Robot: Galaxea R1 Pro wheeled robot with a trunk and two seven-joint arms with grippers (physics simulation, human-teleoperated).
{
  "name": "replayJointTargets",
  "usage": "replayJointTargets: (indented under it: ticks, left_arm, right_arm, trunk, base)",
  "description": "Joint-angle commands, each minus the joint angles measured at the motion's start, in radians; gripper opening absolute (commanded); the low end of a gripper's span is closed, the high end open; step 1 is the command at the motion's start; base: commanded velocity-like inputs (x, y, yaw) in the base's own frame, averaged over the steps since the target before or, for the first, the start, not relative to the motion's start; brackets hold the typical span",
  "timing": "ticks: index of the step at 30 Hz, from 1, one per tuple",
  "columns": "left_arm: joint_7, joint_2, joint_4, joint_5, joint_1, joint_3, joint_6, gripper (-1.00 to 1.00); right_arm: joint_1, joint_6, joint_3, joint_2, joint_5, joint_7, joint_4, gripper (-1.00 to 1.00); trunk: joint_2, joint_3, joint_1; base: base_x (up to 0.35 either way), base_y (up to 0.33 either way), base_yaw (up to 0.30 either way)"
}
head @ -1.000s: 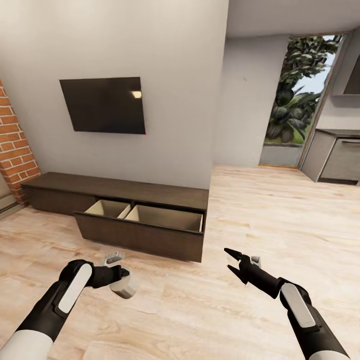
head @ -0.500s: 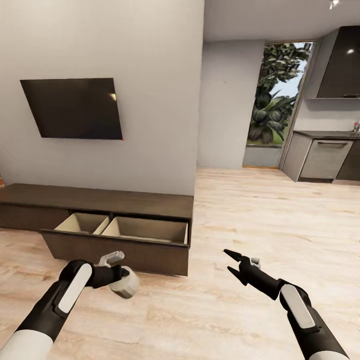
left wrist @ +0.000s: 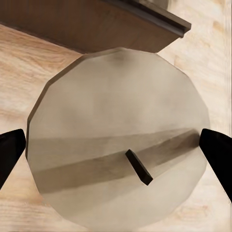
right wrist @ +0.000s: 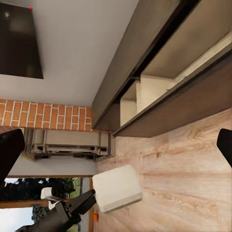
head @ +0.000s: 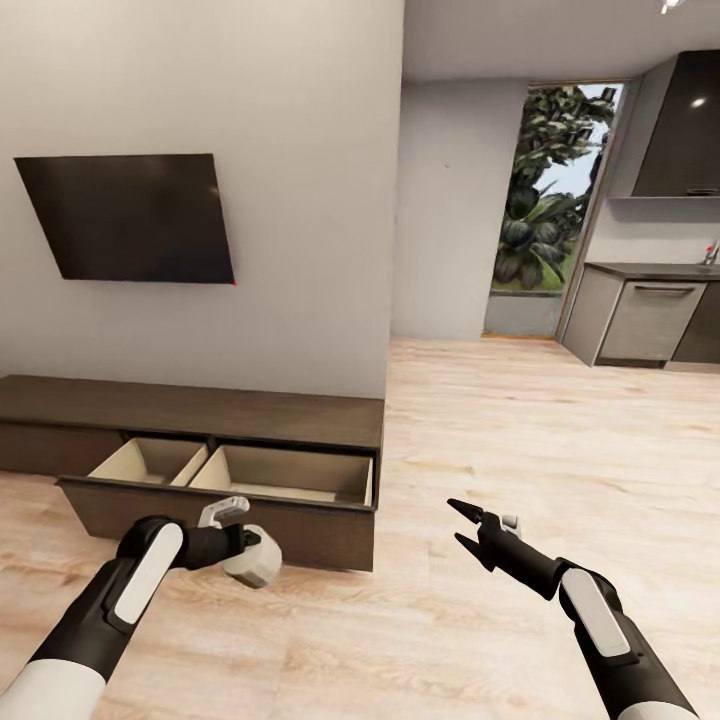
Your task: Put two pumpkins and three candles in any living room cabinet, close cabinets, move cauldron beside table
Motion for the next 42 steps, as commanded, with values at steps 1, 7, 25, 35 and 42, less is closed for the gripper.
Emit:
replayJointTargets:
  ticks: [1, 7, 25, 35, 42]
  left_arm:
    - [0.01, 0.001, -0.009, 0.012, 0.0, -0.002, 0.002, -1.0]
    - [0.014, 0.0, -0.023, 0.015, 0.0, -0.004, 0.004, -1.0]
    - [0.016, 0.009, -0.247, 0.027, 0.032, 0.001, 0.015, -1.0]
    - [0.016, 0.01, -0.262, 0.047, 0.04, 0.001, 0.014, -1.0]
    - [0.016, 0.01, -0.262, 0.049, 0.04, 0.001, 0.014, -1.0]
  right_arm:
    - [-0.001, 0.006, -0.002, 0.0, 0.002, 0.003, 0.001, 1.0]
    - [-0.001, 0.006, -0.002, 0.0, 0.002, 0.003, 0.001, 1.0]
    - [-0.001, 0.005, 0.009, 0.007, 0.02, -0.003, -0.02, 1.0]
    - [-0.001, 0.009, 0.11, 0.007, 0.181, -0.458, -0.075, 1.0]
    - [-0.001, 0.005, 0.196, 0.009, 0.18, -0.883, -0.304, 1.0]
  trunk:
    - [0.0, -0.001, 0.0]
    - [0.035, 0.015, -0.019]
    - [0.161, 0.071, -0.088]
    - [0.231, 0.102, -0.127]
    - [0.266, 0.118, -0.146]
  base:
    - [0.01, 0.0, 0.0]
    - [0.003, 0.0, 0.0]
    - [0.0, 0.0, 0.0]
    - [0.0, 0.0, 0.0]
    - [0.0, 0.0, 0.0]
